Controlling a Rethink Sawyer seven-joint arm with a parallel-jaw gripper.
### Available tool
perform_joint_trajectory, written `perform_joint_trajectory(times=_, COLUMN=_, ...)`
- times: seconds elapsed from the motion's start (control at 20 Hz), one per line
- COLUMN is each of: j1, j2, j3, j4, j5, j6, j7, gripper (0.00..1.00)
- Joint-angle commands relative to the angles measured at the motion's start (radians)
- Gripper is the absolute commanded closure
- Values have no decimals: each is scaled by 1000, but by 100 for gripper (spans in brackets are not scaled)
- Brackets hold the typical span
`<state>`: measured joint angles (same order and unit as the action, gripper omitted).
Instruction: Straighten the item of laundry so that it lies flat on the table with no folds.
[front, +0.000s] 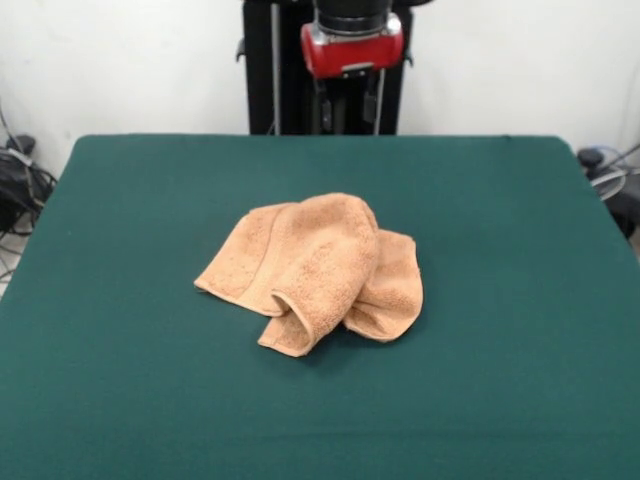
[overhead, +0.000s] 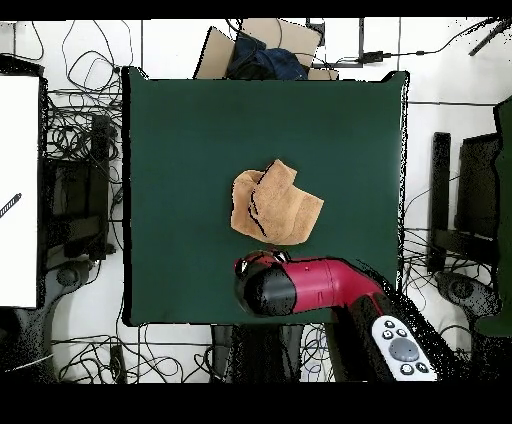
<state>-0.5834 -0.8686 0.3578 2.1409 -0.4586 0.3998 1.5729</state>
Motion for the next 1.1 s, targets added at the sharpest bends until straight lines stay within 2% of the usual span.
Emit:
perform_joint_trajectory(times=0.05, j1=40, j2=58, j3=-19, j4=3, j5=28, j6=-67, j7=170, gripper=0)
perform_joint_trajectory(times=0.2, j1=28, j2=48, j3=-31, j4=19, j5=-3, j6=-93, j7=153, gripper=0)
perform_joint_trajectory(times=0.45, j1=-4, j2=102, j3=-4, j4=-25, j5=-49, j6=-89, j7=72, gripper=0)
perform_joint_trajectory(times=0.75, j1=-8, j2=52, j3=20, j4=-32, j5=-39, j6=-11, j7=24, gripper=0)
perform_joint_trajectory(times=1.1, j1=-12, j2=19, j3=-4, j4=45, j5=-22, j6=-56, j7=84, gripper=0)
